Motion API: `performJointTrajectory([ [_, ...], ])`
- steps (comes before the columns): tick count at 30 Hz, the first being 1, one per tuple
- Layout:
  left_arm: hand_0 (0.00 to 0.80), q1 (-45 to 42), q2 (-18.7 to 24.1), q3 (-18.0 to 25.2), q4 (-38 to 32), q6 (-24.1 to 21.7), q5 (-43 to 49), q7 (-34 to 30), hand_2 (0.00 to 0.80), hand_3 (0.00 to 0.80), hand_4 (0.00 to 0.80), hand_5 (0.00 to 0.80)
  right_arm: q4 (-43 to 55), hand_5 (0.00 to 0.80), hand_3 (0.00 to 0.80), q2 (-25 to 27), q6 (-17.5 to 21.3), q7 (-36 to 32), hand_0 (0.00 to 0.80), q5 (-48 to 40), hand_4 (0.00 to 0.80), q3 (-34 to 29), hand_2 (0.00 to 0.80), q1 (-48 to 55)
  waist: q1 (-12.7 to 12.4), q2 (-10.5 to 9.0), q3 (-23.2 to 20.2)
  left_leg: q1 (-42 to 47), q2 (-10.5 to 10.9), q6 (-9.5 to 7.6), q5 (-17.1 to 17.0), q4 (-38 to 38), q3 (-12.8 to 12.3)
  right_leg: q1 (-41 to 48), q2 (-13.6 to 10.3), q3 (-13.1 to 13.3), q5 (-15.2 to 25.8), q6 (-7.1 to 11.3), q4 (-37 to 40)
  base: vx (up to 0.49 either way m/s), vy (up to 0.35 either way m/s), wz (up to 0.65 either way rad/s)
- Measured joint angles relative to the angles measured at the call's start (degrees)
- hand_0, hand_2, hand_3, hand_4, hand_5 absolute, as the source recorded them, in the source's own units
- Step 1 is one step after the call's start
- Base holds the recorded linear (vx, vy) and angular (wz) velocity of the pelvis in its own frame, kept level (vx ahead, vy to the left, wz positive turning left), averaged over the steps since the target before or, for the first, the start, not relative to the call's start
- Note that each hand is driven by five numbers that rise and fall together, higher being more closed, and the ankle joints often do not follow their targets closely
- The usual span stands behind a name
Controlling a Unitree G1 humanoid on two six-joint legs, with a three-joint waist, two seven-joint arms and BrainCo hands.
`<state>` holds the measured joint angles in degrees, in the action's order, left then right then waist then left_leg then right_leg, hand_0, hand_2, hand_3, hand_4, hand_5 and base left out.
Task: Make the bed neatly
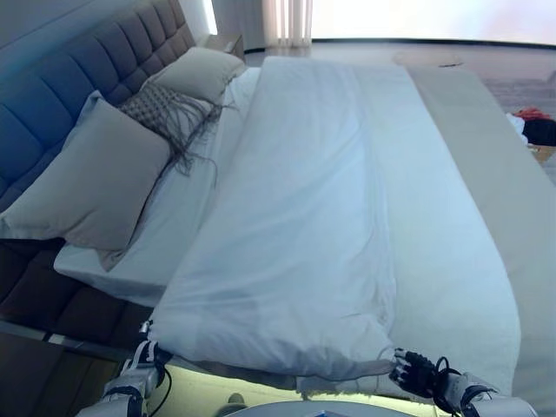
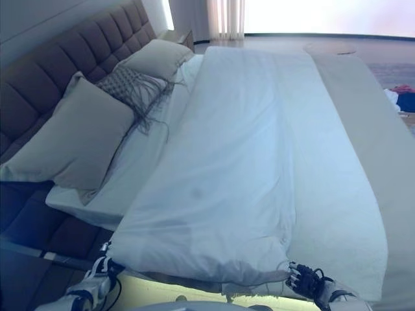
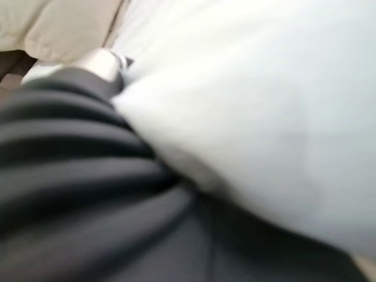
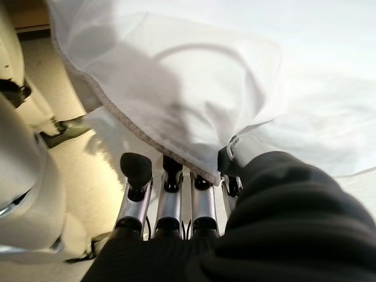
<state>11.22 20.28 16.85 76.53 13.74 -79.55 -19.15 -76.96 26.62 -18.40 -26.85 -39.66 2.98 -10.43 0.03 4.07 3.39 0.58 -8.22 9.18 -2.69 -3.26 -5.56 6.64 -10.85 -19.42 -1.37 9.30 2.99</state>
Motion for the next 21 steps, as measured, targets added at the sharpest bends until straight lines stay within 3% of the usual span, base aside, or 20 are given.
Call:
performJointTrajectory([
  [8,0.800,5.27,-1.61,-3.11,-1.17,-0.05,-0.21,-0.03,0.800,0.800,0.800,0.800,0.11,0.800,0.800,3.76,-0.04,3.92,0.800,-6.85,0.800,-0.30,0.800,-4.42,-0.65,2.14,6.90,-4.41,2.35,-0.77,-0.49,2.89,-1.00,-3.27,-2.93,-0.21,0.52,0.60,-1.55,-0.094,0.182,0.08],
  [11,0.800,5.14,-2.54,-3.40,-2.09,-0.05,-0.75,0.23,0.800,0.800,0.800,0.800,0.38,0.800,0.800,4.54,-0.18,5.69,0.800,-7.83,0.800,-0.62,0.800,-5.23,-0.55,2.34,8.51,-4.13,4.08,-2.75,0.06,3.10,-3.20,-5.26,-4.90,0.12,0.65,0.87,-4.26,-0.071,0.368,-0.23],
  [13,0.800,5.17,-2.91,-4.43,-3.21,-0.67,-2.75,0.68,0.800,0.800,0.800,0.800,0.54,0.800,0.800,4.50,-0.21,6.05,0.800,-7.79,0.800,-0.53,0.800,-7.62,-0.90,3.35,11.75,-3.30,3.32,-3.91,0.95,3.92,-6.23,-11.33,-5.80,-0.13,0.47,0.68,-14.54,-0.121,0.157,-0.63],
  [14,0.800,5.19,-2.85,-4.42,-3.24,-1.09,-3.39,0.81,0.800,0.800,0.800,0.800,0.76,0.800,0.800,4.23,-0.24,6.03,0.800,-7.80,0.800,-0.54,0.800,-8.44,-0.70,3.15,12.51,-3.08,3.27,-4.58,1.62,4.02,-7.12,-13.71,-6.48,-0.21,0.24,0.63,-19.16,-0.180,-0.023,-0.52],
  [15,0.800,5.46,-2.63,-4.52,-3.97,-1.92,-3.53,0.89,0.800,0.800,0.800,0.800,0.81,0.800,0.800,3.71,-0.31,6.02,0.800,-7.84,0.800,-0.54,0.800,-8.44,-0.77,2.16,13.21,-3.05,3.27,-4.76,1.52,4.13,-7.17,-15.86,-6.43,0.17,-2.74,1.20,-23.59,-0.232,-0.144,-0.15],
  [16,0.800,6.11,-1.74,-4.73,-4.78,-2.37,-4.00,1.00,0.800,0.800,0.800,0.800,0.94,0.800,0.800,3.05,-0.41,5.98,0.800,-8.09,0.800,-0.33,0.800,-8.46,-0.87,1.11,14.10,-3.42,2.16,-4.70,1.27,4.30,-6.89,-17.75,-3.81,0.33,-7.10,-0.26,-28.40,-0.284,-0.178,0.05],
  [17,0.800,6.19,-0.61,-6.71,-5.82,-3.50,-5.12,1.34,0.800,0.800,0.800,0.800,1.70,0.800,0.800,2.56,-0.58,6.16,0.800,-8.44,0.800,-0.17,0.800,-8.32,-1.42,-0.43,14.35,-4.45,1.73,-4.18,0.86,4.62,-7.04,-18.81,-0.51,-1.02,-10.13,-4.04,-31.43,-0.341,-0.125,0.28],
  [18,0.800,7.54,0.58,-8.18,-6.33,-4.23,-5.25,1.79,0.800,0.800,0.800,0.800,1.82,0.800,0.800,2.04,-0.37,6.17,0.800,-9.83,0.800,-0.05,0.800,-8.43,-1.68,-1.96,14.24,-6.89,2.15,-3.77,0.37,6.10,-6.68,-18.79,2.52,-1.67,-12.09,-7.39,-27.31,-0.338,-0.003,0.36],
  [19,0.800,9.10,0.79,-9.52,-6.75,-4.74,-5.68,2.33,0.800,0.800,0.800,0.800,1.08,0.800,0.800,2.40,0.44,6.27,0.800,-11.15,0.800,0.02,0.800,-9.03,-1.90,-2.72,14.27,-10.67,2.46,-3.49,0.79,9.17,-5.89,-19.72,3.53,-1.29,-11.83,-10.72,-25.34,-0.292,0.114,0.39],
  [21,0.800,12.06,1.39,-9.75,-6.74,-4.85,-5.71,3.01,0.800,0.800,0.800,0.800,-0.88,0.800,0.800,2.59,1.20,6.87,0.800,-12.43,0.800,0.23,0.800,-14.21,-2.57,-2.37,16.18,-16.23,1.61,-3.36,1.00,14.54,-3.17,-23.81,4.20,0.75,-11.26,-11.74,-26.78,-0.221,0.193,-0.10],
])
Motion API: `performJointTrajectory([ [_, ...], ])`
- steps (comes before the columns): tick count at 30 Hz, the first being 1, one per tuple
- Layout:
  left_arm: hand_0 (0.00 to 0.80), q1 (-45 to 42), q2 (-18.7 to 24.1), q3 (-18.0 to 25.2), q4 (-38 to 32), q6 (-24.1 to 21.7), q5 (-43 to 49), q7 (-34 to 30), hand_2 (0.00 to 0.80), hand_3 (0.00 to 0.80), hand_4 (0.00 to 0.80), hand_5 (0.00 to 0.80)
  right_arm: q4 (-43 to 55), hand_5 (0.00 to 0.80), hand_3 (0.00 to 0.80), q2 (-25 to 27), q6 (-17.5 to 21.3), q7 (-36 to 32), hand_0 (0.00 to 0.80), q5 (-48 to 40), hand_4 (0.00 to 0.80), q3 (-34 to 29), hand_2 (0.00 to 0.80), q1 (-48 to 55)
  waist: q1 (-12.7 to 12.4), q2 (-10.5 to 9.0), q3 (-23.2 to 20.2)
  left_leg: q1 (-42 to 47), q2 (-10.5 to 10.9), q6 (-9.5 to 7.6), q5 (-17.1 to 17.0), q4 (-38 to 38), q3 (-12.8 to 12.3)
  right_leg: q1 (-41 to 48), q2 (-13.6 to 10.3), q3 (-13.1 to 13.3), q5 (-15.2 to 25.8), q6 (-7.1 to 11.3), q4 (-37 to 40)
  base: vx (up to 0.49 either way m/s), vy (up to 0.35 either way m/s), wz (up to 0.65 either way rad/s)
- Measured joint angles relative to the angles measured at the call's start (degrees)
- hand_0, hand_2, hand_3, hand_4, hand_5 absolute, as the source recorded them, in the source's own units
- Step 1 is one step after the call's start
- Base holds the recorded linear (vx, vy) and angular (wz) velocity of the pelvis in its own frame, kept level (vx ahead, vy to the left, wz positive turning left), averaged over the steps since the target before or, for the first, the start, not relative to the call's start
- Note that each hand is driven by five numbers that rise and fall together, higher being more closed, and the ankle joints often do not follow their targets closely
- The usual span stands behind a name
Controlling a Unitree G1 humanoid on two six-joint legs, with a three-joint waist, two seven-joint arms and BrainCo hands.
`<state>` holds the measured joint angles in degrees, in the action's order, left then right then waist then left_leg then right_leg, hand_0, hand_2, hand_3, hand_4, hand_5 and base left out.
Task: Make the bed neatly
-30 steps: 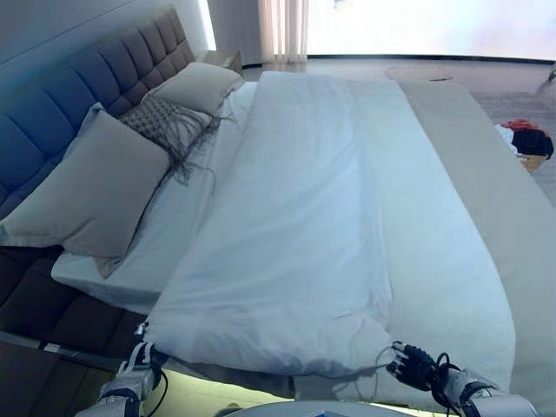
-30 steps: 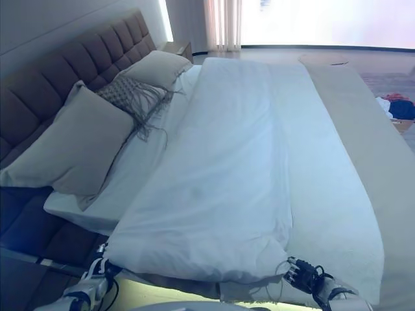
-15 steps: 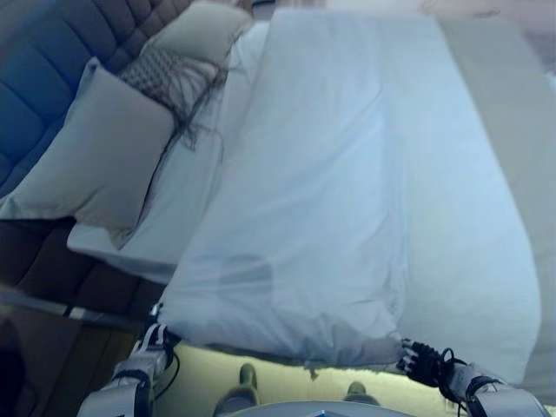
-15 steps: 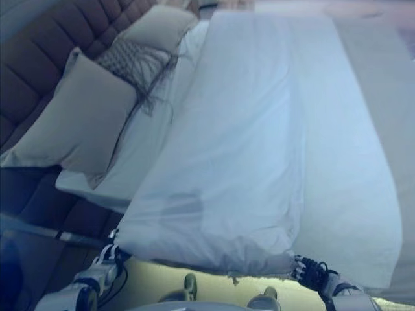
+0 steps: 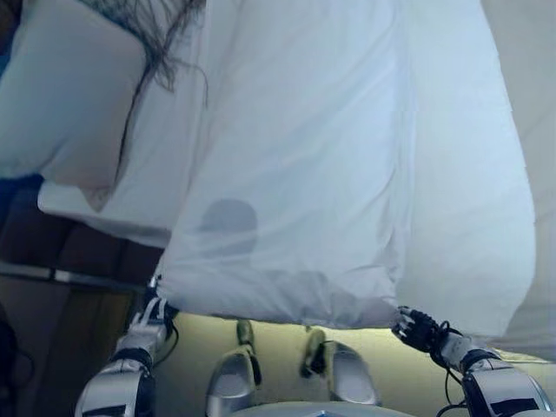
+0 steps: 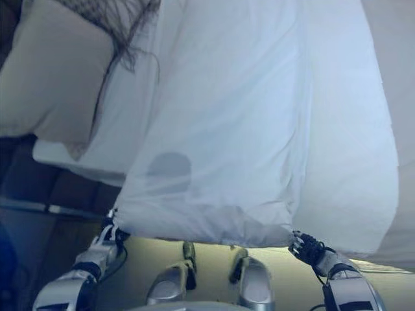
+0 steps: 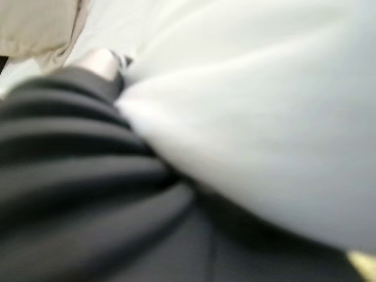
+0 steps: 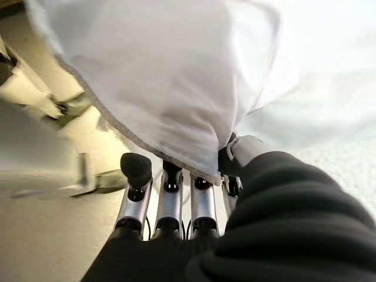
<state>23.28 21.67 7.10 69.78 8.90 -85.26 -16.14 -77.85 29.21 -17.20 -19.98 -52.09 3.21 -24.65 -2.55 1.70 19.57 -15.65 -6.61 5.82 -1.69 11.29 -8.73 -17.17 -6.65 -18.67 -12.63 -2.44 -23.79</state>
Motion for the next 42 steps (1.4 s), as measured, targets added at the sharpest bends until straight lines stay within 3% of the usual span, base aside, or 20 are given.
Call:
performJointTrajectory([
  [1,0.800,0.25,0.03,0.66,-0.01,-0.23,-0.03,0.32,0.800,0.800,0.800,0.800,0.01,0.800,0.800,0.01,0.01,0.23,0.800,-0.39,0.800,0.16,0.800,-2.34,0.02,0.21,1.31,-1.36,-0.38,0.61,0.40,3.20,1.48,-0.75,0.05,1.15,0.24,-0.38,-0.90,-0.160,0.247,-0.55],
  [2,0.800,0.58,0.28,0.90,0.05,-0.67,-0.12,0.73,0.800,0.800,0.800,0.800,0.35,0.800,0.800,0.09,0.02,0.25,0.800,-0.36,0.800,1.30,0.800,-4.67,0.35,0.03,2.90,-4.35,-0.90,1.61,1.89,9.49,4.54,-1.67,-0.22,3.28,0.28,-0.42,-2.53,-0.099,0.276,-0.70],
  [4,0.800,-0.05,1.08,1.26,0.41,-0.97,-1.35,1.31,0.800,0.800,0.800,0.800,0.61,0.800,0.800,-0.25,0.09,0.12,0.800,-0.11,0.800,2.28,0.800,-6.81,0.12,0.17,3.45,-5.28,-1.45,2.63,3.78,12.22,7.81,-3.58,0.69,6.04,-0.10,-0.73,-5.10,-0.101,0.260,-0.84],
  [5,0.800,-0.28,1.31,1.64,1.21,-1.03,-1.59,1.67,0.800,0.800,0.800,0.800,1.35,0.800,0.800,-0.06,0.29,0.02,0.800,0.26,0.800,2.44,0.800,-6.69,0.19,0.45,3.70,-5.12,-1.61,2.06,4.10,11.87,7.91,-5.14,0.73,7.42,-0.93,-0.44,-7.57,-0.105,0.250,-0.72],
  [7,0.800,1.33,1.89,2.04,2.72,-0.69,-1.55,2.25,0.800,0.800,0.800,0.800,1.58,0.800,0.800,0.83,0.90,-0.03,0.800,0.76,0.800,2.62,0.800,-6.33,0.68,0.52,3.93,-6.57,-1.71,2.34,8.44,14.37,5.65,-9.09,-0.85,7.50,-3.44,0.36,-13.35,-0.134,0.294,-0.22],
  [9,0.800,4.14,2.41,1.04,3.37,-0.23,-1.53,2.02,0.800,0.800,0.800,0.800,1.01,0.800,0.800,1.99,0.95,0.47,0.800,1.20,0.800,2.98,0.800,-6.48,1.78,-0.05,4.49,-11.26,0.79,1.48,9.84,19.25,5.68,-13.85,-3.88,8.05,-4.34,1.26,-18.75,-0.177,0.384,0.25],
  [11,0.800,5.88,2.23,-1.81,3.76,1.27,-1.62,1.75,0.800,0.800,0.800,0.800,0.98,0.800,0.800,4.07,0.60,0.58,0.800,2.09,0.800,3.06,0.800,-8.78,2.01,1.23,5.26,-14.37,2.10,-0.02,11.47,23.82,4.99,-16.81,-5.44,9.82,-4.54,2.26,-21.90,-0.183,0.342,0.00],
  [15,0.800,9.30,2.10,-2.46,3.33,3.13,-2.65,1.93,0.800,0.800,0.800,0.800,1.21,0.800,0.800,8.30,-0.22,0.37,0.800,3.27,0.800,3.37,0.800,-13.31,2.26,4.45,6.88,-22.55,2.80,-2.26,14.72,33.40,3.94,-24.58,-6.80,12.87,-5.20,3.35,-28.52,-0.181,0.239,-0.08],
  [18,0.800,10.67,2.19,-3.31,3.09,3.26,-4.50,2.66,0.800,0.800,0.800,0.800,1.30,0.800,0.800,9.80,-1.05,-0.47,0.800,3.63,0.800,3.78,0.800,-16.13,3.14,5.73,7.53,-28.45,2.65,-3.30,16.50,39.42,3.59,-30.46,-7.53,14.57,-5.77,3.80,-33.46,-0.150,0.198,-0.02],
  [22,0.800,12.35,2.15,-4.40,2.81,3.25,-6.79,2.61,0.800,0.800,0.800,0.800,1.32,0.800,0.800,12.51,-1.69,-2.21,0.800,3.68,0.800,4.29,0.800,-20.23,3.22,7.29,8.35,-36.96,2.56,-3.96,17.98,46.72,3.02,-39.48,-7.44,17.16,-6.28,3.87,-39.77,-0.130,0.143,-0.07],
  [27,0.800,14.39,2.89,-5.97,2.09,3.07,-10.61,2.11,0.800,0.800,0.800,0.800,1.48,0.800,0.800,13.88,-1.75,-3.80,0.800,3.69,0.800,4.57,0.800,-24.04,3.15,7.96,8.92,-44.46,2.66,-3.80,18.34,51.80,4.03,-47.13,-6.36,18.81,-6.40,3.52,-44.56,-0.109,0.090,0.00],
  [35,0.800,17.85,5.45,-8.24,0.87,1.81,-13.52,2.04,0.800,0.800,0.800,0.800,2.79,0.800,0.800,15.08,-1.75,-4.50,0.800,3.65,0.800,6.82,0.800,-29.19,3.10,8.38,9.13,-55.34,2.62,-3.31,18.62,58.09,6.20,-57.22,-2.04,21.56,-6.39,3.57,-49.86,-0.100,-0.013,0.03],
  [36,0.461,18.55,5.81,-8.31,0.90,1.82,-13.53,2.05,0.461,0.461,0.461,0.461,2.79,0.800,0.800,15.26,-1.75,-4.47,0.800,3.64,0.800,6.83,0.800,-29.99,3.06,8.43,9.16,-56.75,2.48,-3.19,18.72,59.19,6.32,-58.59,-1.83,21.57,-6.42,3.54,-50.82,-0.085,-0.062,-0.03],
  [37,0.000,19.24,6.11,-8.39,1.07,1.82,-13.60,2.08,0.000,0.000,0.000,0.000,2.79,0.800,0.800,15.29,-1.75,-4.47,0.800,3.57,0.800,6.83,0.800,-30.60,3.07,8.42,9.19,-58.03,2.33,-3.10,18.88,60.30,6.53,-59.73,-1.67,21.57,-6.48,3.46,-51.75,-0.077,-0.056,-0.02],
  [38,0.000,19.58,6.16,-8.43,1.22,1.83,-13.86,2.16,0.000,0.000,0.000,0.000,2.78,0.800,0.800,15.31,-1.75,-4.45,0.800,3.51,0.800,6.83,0.800,-30.85,3.05,8.40,9.22,-58.74,2.30,-3.15,19.03,60.97,6.65,-60.37,-1.70,21.57,-6.63,3.41,-52.42,-0.079,-0.074,-0.01],
  [39,0.000,19.70,6.19,-8.74,1.26,1.83,-14.72,2.20,0.000,0.000,0.000,0.000,2.78,0.320,0.320,15.32,-1.75,-4.42,0.320,3.41,0.320,6.83,0.320,-31.16,3.05,8.40,9.22,-59.52,2.25,-3.23,19.27,61.85,6.96,-61.02,-1.71,21.57,-6.74,3.39,-53.15,-0.056,-0.069,0.00],
  [40,0.000,19.69,6.16,-9.40,1.39,1.99,-15.07,2.26,0.000,0.000,0.000,0.000,2.77,0.000,0.000,15.32,-1.76,-4.15,0.000,3.33,0.000,6.80,0.000,-31.47,3.04,8.37,9.25,-60.33,2.13,-3.24,19.42,62.70,7.21,-61.67,-1.72,21.49,-6.79,3.37,-53.80,-0.060,-0.085,0.00],
  [42,0.000,19.53,6.06,-9.62,1.63,2.26,-15.07,2.35,0.000,0.000,0.000,0.000,2.73,0.000,0.000,15.22,-1.87,-3.84,0.000,3.06,0.000,6.75,0.000,-31.45,3.18,8.35,9.25,-60.81,2.13,-3.28,19.42,63.29,7.58,-61.93,-1.62,21.38,-6.81,3.39,-54.17,-0.032,-0.058,0.01],
])
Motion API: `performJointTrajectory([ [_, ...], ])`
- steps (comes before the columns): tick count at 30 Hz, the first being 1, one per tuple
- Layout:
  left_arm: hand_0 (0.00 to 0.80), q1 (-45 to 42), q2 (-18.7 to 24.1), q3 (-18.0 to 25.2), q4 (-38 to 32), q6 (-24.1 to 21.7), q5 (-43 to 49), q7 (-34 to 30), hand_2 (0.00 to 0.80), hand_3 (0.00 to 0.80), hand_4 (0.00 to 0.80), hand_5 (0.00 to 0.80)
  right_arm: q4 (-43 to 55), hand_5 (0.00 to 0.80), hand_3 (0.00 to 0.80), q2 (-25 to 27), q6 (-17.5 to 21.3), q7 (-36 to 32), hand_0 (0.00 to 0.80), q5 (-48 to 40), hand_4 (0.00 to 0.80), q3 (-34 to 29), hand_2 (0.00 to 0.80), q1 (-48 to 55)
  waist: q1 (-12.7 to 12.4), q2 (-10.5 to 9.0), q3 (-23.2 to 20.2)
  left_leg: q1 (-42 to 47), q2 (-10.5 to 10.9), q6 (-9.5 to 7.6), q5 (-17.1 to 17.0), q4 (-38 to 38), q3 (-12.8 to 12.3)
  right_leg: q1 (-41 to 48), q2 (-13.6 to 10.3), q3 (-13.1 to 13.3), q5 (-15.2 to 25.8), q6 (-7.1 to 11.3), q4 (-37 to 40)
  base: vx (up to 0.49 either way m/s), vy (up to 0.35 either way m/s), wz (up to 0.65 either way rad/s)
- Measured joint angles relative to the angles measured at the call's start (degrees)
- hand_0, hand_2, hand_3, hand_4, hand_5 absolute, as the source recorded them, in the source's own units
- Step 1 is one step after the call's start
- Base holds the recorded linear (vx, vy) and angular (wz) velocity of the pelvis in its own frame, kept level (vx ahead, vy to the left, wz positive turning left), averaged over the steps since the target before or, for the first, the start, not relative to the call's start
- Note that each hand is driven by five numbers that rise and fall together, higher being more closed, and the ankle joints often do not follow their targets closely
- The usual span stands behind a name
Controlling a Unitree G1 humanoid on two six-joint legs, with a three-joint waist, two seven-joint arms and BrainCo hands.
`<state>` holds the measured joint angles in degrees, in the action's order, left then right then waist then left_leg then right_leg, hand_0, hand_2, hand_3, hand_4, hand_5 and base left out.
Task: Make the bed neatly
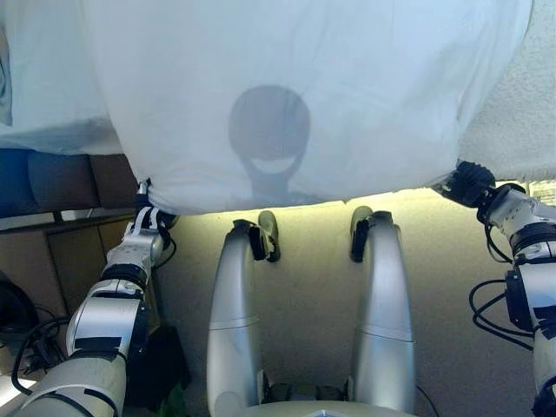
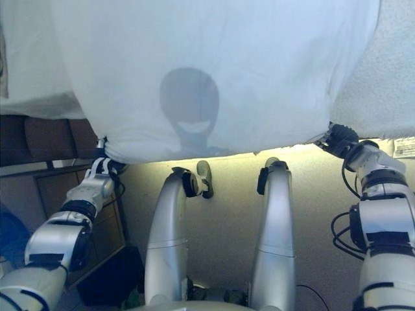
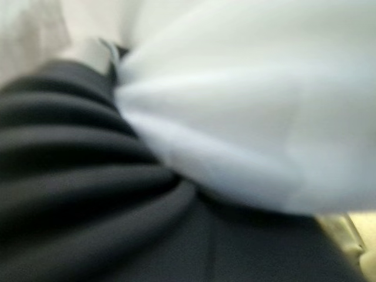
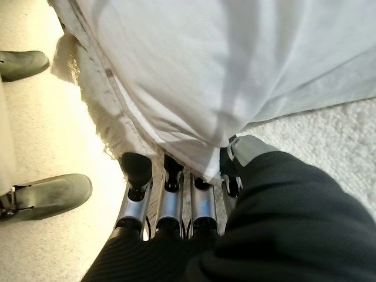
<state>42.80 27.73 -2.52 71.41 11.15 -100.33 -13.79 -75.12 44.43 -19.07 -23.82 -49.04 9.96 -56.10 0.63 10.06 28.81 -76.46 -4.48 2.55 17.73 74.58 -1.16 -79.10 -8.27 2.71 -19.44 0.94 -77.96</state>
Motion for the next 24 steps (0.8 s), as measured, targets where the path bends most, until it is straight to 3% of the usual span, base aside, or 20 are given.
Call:
performJointTrajectory([
  [8,0.000,-4.63,-2.01,-0.84,0.03,3.24,2.15,-0.23,0.000,0.000,0.000,0.000,-0.19,0.000,0.000,-1.02,-3.49,-0.29,0.000,2.96,0.000,-1.01,0.000,3.00,0.06,-1.38,-0.45,1.69,-0.15,-0.39,-0.20,-1.09,0.34,2.33,-0.03,-0.39,-0.28,0.54,1.44,0.009,-0.082,0.02],
  [13,0.000,-14.48,-4.31,-0.45,0.97,6.05,8.00,-0.47,0.000,0.000,0.000,0.000,-2.57,0.000,0.000,-7.14,-4.70,0.65,0.000,6.66,0.000,-1.95,0.000,18.07,-0.09,-3.93,-1.14,7.62,-0.37,-0.12,0.00,-5.83,1.16,9.30,-0.04,-2.45,-0.10,0.31,7.06,0.060,-0.100,0.00],
  [18,0.000,-24.15,-5.20,4.15,2.32,8.40,16.23,-1.58,0.000,0.000,0.000,0.000,-4.17,0.000,0.000,-13.30,-4.90,1.90,0.000,9.03,0.000,-2.98,0.000,31.07,-0.51,-6.02,-2.18,14.12,-0.56,-0.13,-0.03,-11.29,0.95,16.37,-0.33,-4.00,0.16,0.39,13.15,0.077,-0.081,-0.01],
  [22,0.000,-27.63,-5.28,6.69,2.61,8.75,23.07,-6.74,0.000,0.000,0.000,0.000,-3.87,0.000,0.000,-14.76,-4.18,1.60,0.000,9.10,0.000,-5.06,0.000,35.44,-1.59,-6.05,-2.32,19.82,-0.17,-0.34,-0.30,-15.66,0.26,22.22,-2.17,-5.92,0.15,0.45,16.94,0.143,-0.042,0.05],
  [24,0.000,-29.23,-5.13,6.53,1.23,7.84,25.24,-11.26,0.000,0.000,0.000,0.000,-2.67,0.000,0.000,-14.75,-1.97,0.47,0.000,8.94,0.000,-5.05,0.000,35.99,-1.63,-5.95,-3.20,22.58,-0.14,-0.24,-0.48,-17.79,0.02,25.15,-2.41,-6.55,0.13,0.54,18.99,0.146,-0.017,0.12],
])
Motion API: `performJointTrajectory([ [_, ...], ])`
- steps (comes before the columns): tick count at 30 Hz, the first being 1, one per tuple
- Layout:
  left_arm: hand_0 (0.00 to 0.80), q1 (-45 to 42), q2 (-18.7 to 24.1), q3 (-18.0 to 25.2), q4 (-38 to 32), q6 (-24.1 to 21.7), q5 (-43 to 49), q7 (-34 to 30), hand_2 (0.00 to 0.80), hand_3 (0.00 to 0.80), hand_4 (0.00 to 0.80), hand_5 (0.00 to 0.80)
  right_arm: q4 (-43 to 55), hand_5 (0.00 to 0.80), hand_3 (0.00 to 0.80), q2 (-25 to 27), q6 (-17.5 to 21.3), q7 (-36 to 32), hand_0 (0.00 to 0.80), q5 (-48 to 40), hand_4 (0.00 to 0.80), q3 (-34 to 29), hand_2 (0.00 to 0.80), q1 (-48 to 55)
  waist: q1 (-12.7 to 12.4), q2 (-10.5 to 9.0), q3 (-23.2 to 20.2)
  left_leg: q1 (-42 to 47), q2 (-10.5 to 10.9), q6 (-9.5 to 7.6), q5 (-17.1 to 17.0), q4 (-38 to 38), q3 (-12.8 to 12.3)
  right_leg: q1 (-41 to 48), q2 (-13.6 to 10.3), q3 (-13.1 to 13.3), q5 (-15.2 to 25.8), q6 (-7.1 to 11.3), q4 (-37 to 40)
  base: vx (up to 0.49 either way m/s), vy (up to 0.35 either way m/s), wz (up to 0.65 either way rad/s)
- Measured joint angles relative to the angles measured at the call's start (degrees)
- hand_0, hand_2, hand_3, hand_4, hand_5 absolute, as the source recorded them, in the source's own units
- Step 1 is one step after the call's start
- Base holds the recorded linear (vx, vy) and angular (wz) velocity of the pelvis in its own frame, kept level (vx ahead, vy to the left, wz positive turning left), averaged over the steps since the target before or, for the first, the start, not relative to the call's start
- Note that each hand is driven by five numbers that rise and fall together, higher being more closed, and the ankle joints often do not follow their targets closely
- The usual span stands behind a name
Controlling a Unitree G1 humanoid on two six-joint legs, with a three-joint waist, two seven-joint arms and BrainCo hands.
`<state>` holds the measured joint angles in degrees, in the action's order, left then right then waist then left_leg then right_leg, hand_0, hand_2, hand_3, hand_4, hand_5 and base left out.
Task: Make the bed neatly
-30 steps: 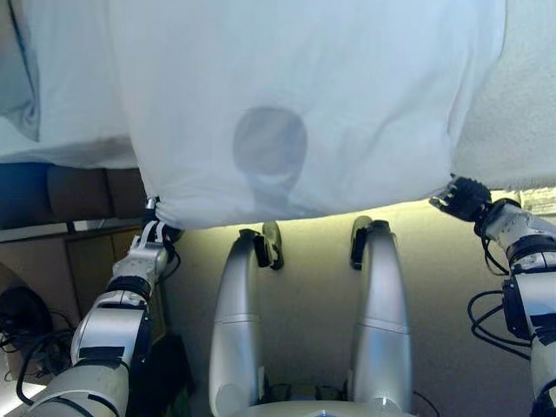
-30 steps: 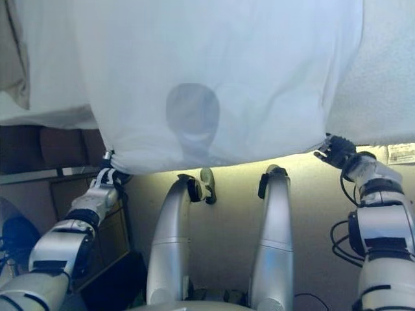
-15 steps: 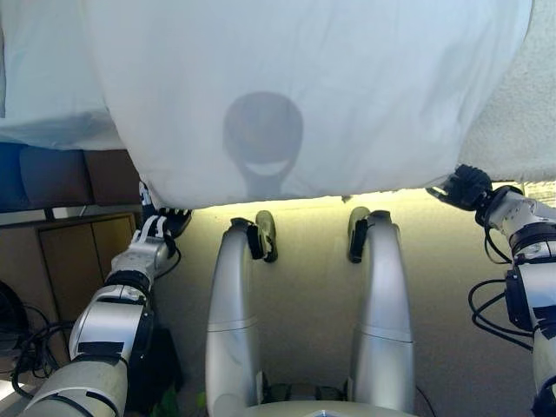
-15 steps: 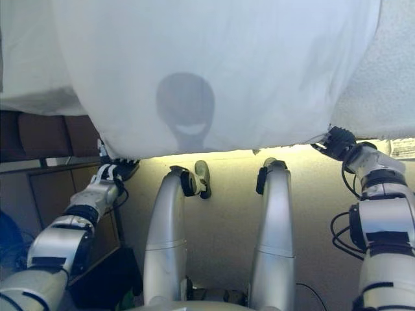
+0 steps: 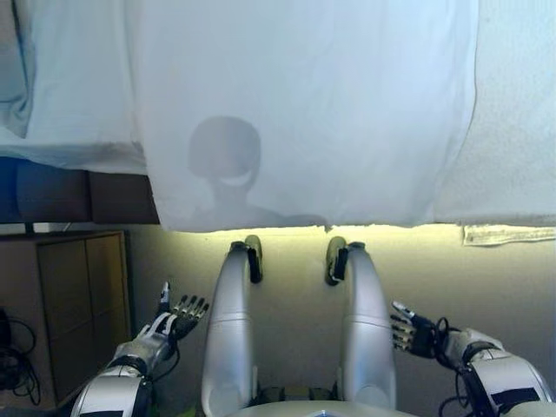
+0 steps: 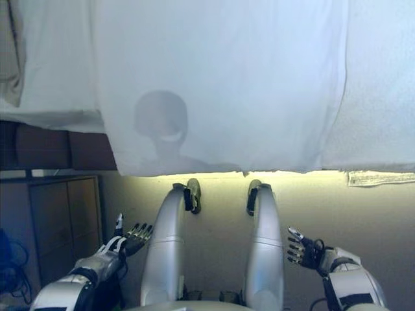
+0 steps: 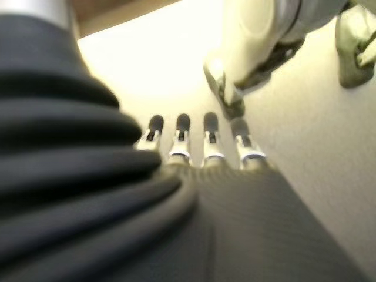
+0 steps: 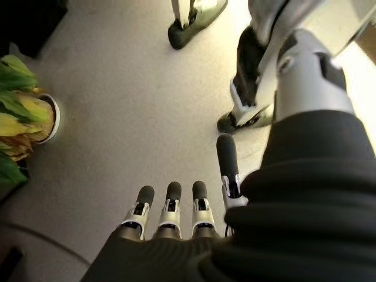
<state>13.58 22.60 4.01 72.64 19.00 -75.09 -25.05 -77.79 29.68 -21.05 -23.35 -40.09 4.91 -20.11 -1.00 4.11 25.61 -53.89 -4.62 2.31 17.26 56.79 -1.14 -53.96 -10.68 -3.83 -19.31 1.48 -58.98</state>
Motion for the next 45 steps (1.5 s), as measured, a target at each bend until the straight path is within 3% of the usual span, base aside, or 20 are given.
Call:
performJointTrajectory([
  [2,0.000,-3.21,0.07,-1.65,-9.73,-1.49,0.02,-4.92,0.000,0.000,0.000,0.000,4.98,0.000,0.000,0.46,3.65,-3.32,0.000,-2.95,0.000,0.08,0.000,1.47,-0.18,0.04,-0.45,3.11,0.53,0.35,-0.80,-2.89,-0.11,3.16,-0.57,-0.60,0.21,0.44,2.20,0.103,-0.023,0.17],
  [6,0.000,-9.27,1.35,-7.98,-34.42,-6.29,-2.13,-19.64,0.000,0.000,0.000,0.000,27.17,0.000,0.000,2.38,12.74,-8.46,0.000,-14.33,0.000,0.05,0.000,11.16,-0.47,0.15,-0.95,7.00,1.18,0.34,-1.98,-7.21,-0.49,7.24,-1.35,-1.53,0.78,1.33,5.73,0.056,-0.007,0.16],
  [10,0.000,-7.83,4.48,-11.81,-38.42,-10.51,-2.10,-30.69,0.000,0.000,0.000,0.000,32.69,0.000,0.000,3.98,18.76,-21.29,0.000,-21.71,0.000,0.03,0.000,11.52,0.69,0.01,-1.02,7.84,0.73,0.29,-1.99,-7.82,-1.63,8.07,-1.26,-1.55,0.97,1.45,6.68,0.060,0.010,-0.05],
  [15,0.000,-3.20,8.42,-11.82,-43.26,-13.27,-2.66,-33.58,0.000,0.000,0.000,0.000,40.67,0.000,0.000,4.99,21.67,-25.53,0.000,-27.29,0.000,0.27,0.000,5.82,0.26,0.01,-1.01,8.53,0.64,0.08,-2.15,-7.88,-1.68,8.56,-1.47,-1.46,0.96,1.43,6.26,0.055,0.016,0.01],
  [21,0.000,2.83,9.76,-13.15,-44.17,-12.76,-2.63,-33.26,0.000,0.000,0.000,0.000,41.15,0.000,0.000,6.36,21.96,-24.24,0.000,-28.56,0.000,1.19,0.000,-4.28,0.12,-0.01,-1.00,8.38,0.92,-0.18,-2.30,-7.42,-1.69,8.63,-1.76,-1.43,1.23,1.70,6.17,0.052,0.030,0.02],
  [24,0.000,6.52,10.82,-15.68,-42.90,-11.92,-2.69,-31.64,0.000,0.000,0.000,0.000,36.52,0.000,0.000,8.34,21.90,-21.30,0.000,-28.55,0.000,3.28,0.000,-9.61,0.04,-0.08,-0.95,8.08,0.89,-0.29,-2.23,-6.69,-1.77,8.51,-1.92,-1.41,1.25,1.80,5.71,0.038,0.036,0.01],
  [31,0.000,16.66,12.36,-16.52,-31.98,-11.50,-5.16,-25.01,0.000,0.000,0.000,0.000,25.34,0.000,0.000,12.21,21.89,-14.13,0.000,-27.04,0.000,7.42,0.000,-22.40,0.16,-0.10,-0.16,3.97,0.45,-1.21,-1.03,-0.86,-1.77,4.49,-2.09,-0.53,0.63,1.31,0.74,0.019,0.021,-0.03],
  [34,0.000,20.80,13.53,-19.20,-26.41,-10.59,-5.39,-23.17,0.000,0.000,0.000,0.000,20.72,0.000,0.000,13.92,21.64,-10.17,0.000,-24.38,0.000,11.67,0.000,-28.71,0.23,0.22,1.22,2.83,0.12,-1.60,-0.32,1.92,-1.81,3.11,-2.02,0.29,0.34,1.25,-1.81,0.039,0.037,-0.08],
  [41,0.000,28.08,14.68,-22.33,-21.36,-9.41,-5.71,-18.33,0.000,0.000,0.000,0.000,16.08,0.000,0.000,14.16,20.57,-2.23,0.000,-16.15,0.000,18.67,0.000,-38.74,0.28,0.26,1.94,-2.57,-0.19,-1.84,-0.21,6.43,-1.91,-2.61,-1.96,1.43,0.36,1.17,-6.17,-0.017,0.042,-0.03],
  [45,0.000,33.80,14.73,-24.65,-17.64,-8.13,-5.67,-15.50,0.000,0.000,0.000,0.000,13.82,0.000,0.000,14.24,19.30,-1.06,0.000,-12.58,0.000,21.11,0.000,-44.52,0.24,0.29,3.33,-6.58,-0.74,-2.00,0.42,10.34,-1.91,-6.80,-1.66,2.17,0.10,0.87,-9.75,-0.046,0.038,-0.06],
])
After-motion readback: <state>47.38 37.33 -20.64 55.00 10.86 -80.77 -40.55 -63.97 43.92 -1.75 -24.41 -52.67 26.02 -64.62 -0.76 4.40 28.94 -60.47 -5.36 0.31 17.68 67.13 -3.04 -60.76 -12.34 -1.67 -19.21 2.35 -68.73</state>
